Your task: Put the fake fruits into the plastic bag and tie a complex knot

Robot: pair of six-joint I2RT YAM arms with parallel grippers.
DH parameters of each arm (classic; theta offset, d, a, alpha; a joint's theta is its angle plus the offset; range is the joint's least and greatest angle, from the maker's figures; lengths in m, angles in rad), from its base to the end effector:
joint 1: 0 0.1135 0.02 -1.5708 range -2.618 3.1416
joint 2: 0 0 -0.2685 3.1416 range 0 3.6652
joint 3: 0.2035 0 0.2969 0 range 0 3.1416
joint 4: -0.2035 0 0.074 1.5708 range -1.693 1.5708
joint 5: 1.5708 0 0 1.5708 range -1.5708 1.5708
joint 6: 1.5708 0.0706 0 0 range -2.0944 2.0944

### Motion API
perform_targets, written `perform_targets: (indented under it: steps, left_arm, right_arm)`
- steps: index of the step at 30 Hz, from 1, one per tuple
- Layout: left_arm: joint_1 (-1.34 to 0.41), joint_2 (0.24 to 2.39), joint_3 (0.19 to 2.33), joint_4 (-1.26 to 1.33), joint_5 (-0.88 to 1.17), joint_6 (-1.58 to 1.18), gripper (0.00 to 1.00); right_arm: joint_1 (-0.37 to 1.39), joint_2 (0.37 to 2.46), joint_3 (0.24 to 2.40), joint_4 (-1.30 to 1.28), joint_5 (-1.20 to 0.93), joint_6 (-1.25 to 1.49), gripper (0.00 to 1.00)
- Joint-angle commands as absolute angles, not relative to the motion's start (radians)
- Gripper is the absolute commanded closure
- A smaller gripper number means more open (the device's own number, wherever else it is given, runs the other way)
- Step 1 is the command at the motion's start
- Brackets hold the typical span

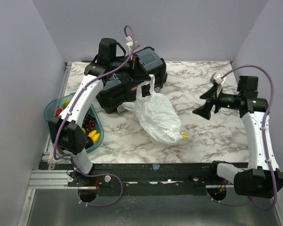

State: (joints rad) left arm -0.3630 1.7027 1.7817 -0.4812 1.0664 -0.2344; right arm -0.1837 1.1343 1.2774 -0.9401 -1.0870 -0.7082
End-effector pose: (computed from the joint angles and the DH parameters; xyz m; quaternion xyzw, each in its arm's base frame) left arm 0.3893 -0.2140 0.4201 0.3260 0.6988 -0.5450 0.3292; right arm 0.2674 0.0139 0.3813 -0.3939 0.7150 0.2928 0.4979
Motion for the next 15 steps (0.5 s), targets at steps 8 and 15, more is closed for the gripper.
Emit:
perform_targets:
  steps: [8,15]
  left_arm:
    - [-0.334,1.742,1.827,-0.407,0.954,-0.322,1.0]
    - [-0.299,1.774,1.847,-0.414,0.902,-0.337,1.0]
  right_arm:
    - [0.147,0.978,1.131,-0.726,-0.866,-0.502,0.0]
    - [0.166,0.989,1.292,-0.825,-0.897,-0.518,0.0]
